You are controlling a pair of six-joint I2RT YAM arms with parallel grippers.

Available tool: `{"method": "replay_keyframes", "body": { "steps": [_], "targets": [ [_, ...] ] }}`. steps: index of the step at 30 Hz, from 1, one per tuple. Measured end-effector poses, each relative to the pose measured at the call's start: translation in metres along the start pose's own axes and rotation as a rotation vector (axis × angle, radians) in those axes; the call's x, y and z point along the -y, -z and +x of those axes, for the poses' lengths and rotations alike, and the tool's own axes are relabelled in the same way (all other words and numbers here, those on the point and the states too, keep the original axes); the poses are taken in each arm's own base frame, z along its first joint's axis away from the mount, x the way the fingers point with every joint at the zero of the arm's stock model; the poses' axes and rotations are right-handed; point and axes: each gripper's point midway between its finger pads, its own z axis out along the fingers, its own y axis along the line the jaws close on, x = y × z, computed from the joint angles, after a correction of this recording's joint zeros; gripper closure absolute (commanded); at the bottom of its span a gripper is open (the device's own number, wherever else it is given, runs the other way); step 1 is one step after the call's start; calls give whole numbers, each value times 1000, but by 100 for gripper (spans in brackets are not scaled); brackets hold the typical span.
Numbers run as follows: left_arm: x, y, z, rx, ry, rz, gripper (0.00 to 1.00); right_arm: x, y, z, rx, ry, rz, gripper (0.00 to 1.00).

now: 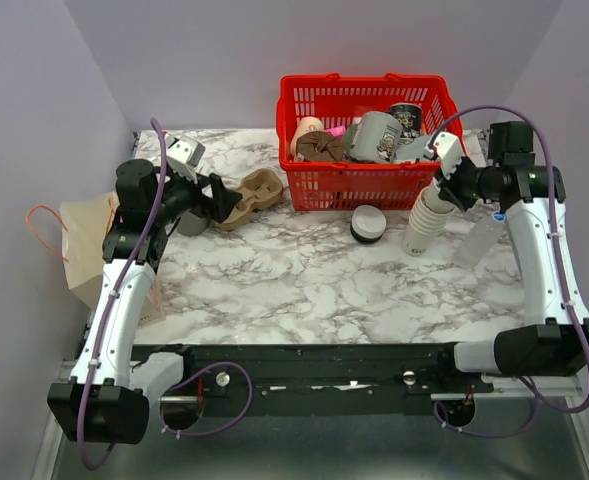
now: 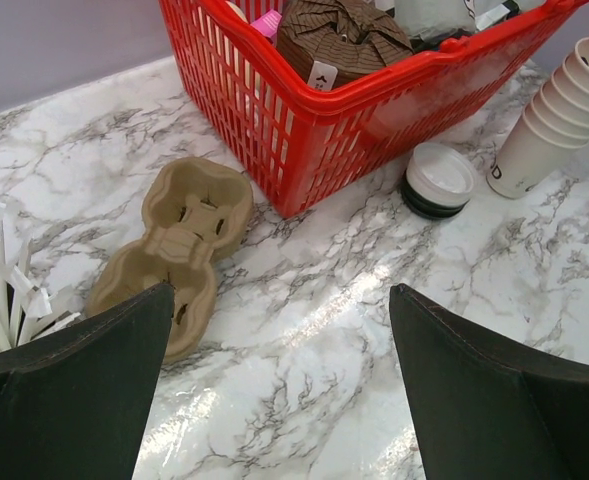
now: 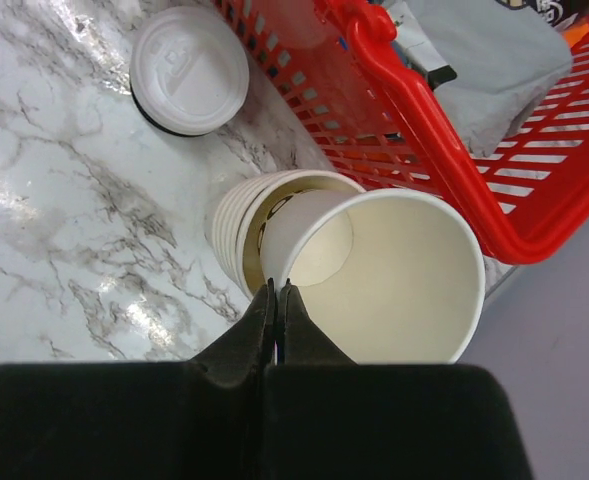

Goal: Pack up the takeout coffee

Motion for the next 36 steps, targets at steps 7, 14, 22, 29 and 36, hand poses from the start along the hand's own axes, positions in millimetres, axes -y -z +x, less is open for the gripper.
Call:
{"method": "replay_keyframes", "body": {
  "steps": [7, 14, 22, 29, 36],
  "targets": [
    [3, -1, 0, 1, 6, 13, 4, 12, 32, -38, 80, 73, 93, 99],
    [4, 0, -1, 1, 6, 15, 4, -28, 65, -110, 251, 249, 65, 99],
    [6, 4, -16, 20, -27, 14, 4, -114, 25, -117, 254, 354, -224, 99],
    [7, 11, -21, 16, -75, 4, 3, -165, -16, -112, 208, 399, -422, 99],
    [3, 14, -16, -2, -95, -21, 2, -217, -60, -112, 177, 483, -578, 99]
  ]
}}
